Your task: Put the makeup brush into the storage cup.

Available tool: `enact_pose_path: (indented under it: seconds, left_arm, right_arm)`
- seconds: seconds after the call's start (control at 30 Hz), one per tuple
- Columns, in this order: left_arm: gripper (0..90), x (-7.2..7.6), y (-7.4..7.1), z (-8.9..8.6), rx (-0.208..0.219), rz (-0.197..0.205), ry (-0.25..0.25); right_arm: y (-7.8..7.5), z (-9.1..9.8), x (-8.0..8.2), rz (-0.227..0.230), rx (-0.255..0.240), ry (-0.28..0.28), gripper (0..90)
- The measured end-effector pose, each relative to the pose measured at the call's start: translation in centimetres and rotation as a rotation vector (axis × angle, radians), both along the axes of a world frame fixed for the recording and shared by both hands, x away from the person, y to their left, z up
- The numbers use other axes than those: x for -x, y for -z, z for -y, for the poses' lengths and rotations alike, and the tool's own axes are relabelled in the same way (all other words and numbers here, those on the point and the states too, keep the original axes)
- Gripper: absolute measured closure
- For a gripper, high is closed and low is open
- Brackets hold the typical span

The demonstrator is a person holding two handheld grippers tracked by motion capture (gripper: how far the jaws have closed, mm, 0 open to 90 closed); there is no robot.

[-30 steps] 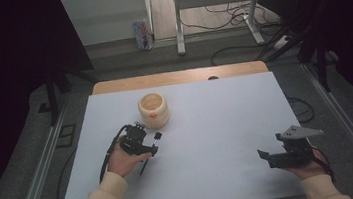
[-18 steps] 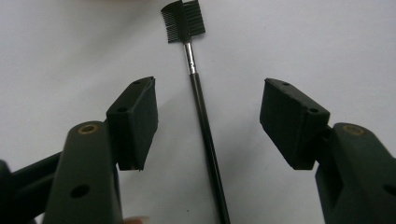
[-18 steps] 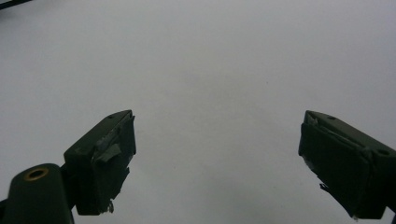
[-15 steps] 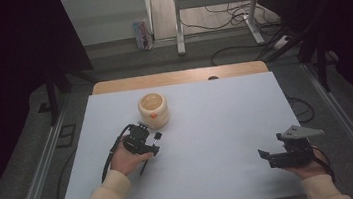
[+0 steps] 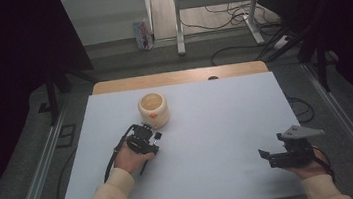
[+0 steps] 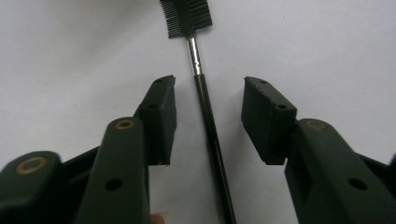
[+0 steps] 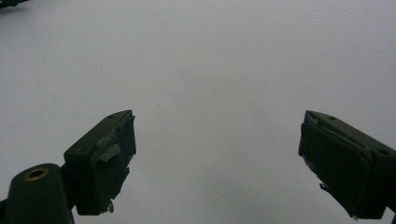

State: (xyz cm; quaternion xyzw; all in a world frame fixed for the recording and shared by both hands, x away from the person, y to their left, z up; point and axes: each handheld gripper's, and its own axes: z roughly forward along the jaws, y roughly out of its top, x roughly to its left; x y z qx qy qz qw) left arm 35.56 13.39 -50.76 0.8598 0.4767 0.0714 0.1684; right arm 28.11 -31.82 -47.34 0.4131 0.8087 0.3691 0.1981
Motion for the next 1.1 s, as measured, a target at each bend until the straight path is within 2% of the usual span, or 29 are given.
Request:
enact_pose_path:
  seconds: [0.07,0.23,0.4,0.6,0.9,0.93,1.1]
  left_arm:
    - [58.0,-0.16,0.2,0.09,-0.014,-0.01,0.007]
    - [62.1,-0.28,0.27,0.18,-0.01,-0.015,0.007]
    - [69.1,-0.5,0.23,0.23,0.0,-0.036,0.01]
    - [74.5,-0.96,0.26,-0.06,0.035,-0.065,-0.027]
    - [81.5,-0.89,0.29,0.19,0.026,-0.054,-0.045]
    - [82.3,-0.88,0.23,0.25,0.011,-0.056,-0.039]
    - [85.8,-0.74,0.24,0.64,-0.003,-0.045,-0.046]
  right_arm:
    - [0.0,0.01,0.01,0.0,-0.002,0.002,11.2]
    - [-0.03,0.06,0.01,0.0,-0.002,0.003,11.1]
    - [-0.02,0.08,-0.01,-0.001,-0.005,0.004,11.1]
    - [-0.02,0.09,-0.01,-0.001,-0.004,0.006,11.1]
    - [-0.01,0.09,-0.07,-0.002,0.001,0.006,11.1]
    - [-0.01,0.08,-0.07,-0.002,0.002,0.006,11.1]
    - [0.0,0.07,-0.08,-0.001,0.006,0.006,11.2]
